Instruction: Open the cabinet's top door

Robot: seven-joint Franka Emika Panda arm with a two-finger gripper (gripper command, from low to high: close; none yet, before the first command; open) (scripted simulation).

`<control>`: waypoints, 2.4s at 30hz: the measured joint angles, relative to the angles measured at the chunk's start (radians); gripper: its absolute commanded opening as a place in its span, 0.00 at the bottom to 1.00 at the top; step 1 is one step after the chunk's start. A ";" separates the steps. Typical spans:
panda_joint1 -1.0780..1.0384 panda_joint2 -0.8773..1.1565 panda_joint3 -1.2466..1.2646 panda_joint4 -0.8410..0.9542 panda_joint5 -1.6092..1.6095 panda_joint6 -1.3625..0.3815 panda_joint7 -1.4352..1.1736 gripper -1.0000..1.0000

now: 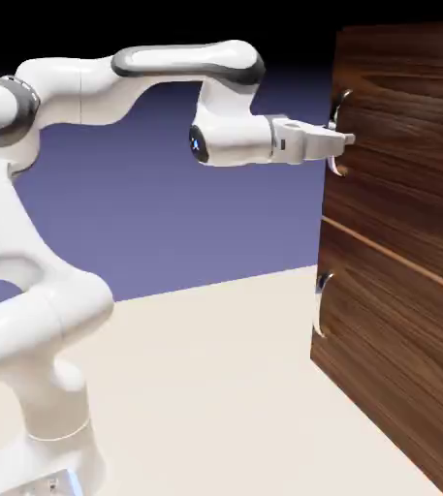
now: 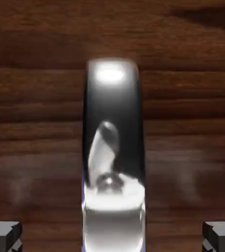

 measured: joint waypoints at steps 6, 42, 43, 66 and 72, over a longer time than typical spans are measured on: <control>0.217 -0.011 -0.180 -0.129 -0.132 -0.066 0.063 0.00; 0.754 -0.517 -1.395 -0.694 -1.562 -0.976 0.663 0.00; 0.754 -0.510 -1.431 -0.682 -1.596 -1.013 0.665 0.00; 1.293 -0.239 -2.240 -0.006 -2.084 -1.802 0.651 0.00; 1.510 -0.261 -2.395 0.195 -2.140 -1.933 0.691 0.00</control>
